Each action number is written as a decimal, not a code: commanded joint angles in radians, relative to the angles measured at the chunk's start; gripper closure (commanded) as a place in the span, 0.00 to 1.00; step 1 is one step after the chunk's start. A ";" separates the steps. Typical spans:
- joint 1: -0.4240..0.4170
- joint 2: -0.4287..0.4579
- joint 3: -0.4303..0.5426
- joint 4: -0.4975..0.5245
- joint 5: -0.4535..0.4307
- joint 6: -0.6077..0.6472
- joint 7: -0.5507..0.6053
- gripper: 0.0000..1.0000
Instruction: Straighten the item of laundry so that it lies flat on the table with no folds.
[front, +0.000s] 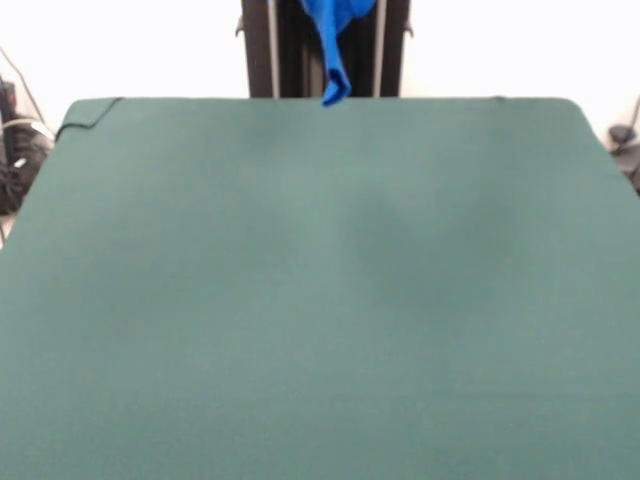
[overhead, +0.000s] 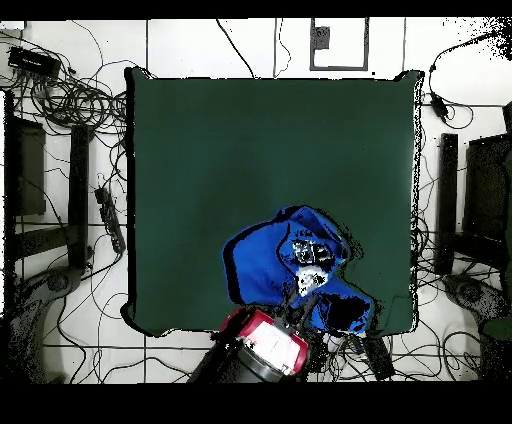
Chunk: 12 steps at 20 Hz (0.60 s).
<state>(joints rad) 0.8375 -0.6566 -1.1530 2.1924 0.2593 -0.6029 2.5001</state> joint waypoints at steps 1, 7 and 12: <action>-0.003 -0.184 -0.238 -0.096 -0.055 0.093 -0.040 0.00; -0.022 -0.307 -0.292 -0.251 -0.167 0.192 -0.042 0.00; -0.023 -0.434 -0.323 -0.420 -0.261 0.372 -0.081 0.00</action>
<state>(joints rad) 0.8185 -0.8696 -1.3167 1.9609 0.0489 -0.4301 2.5001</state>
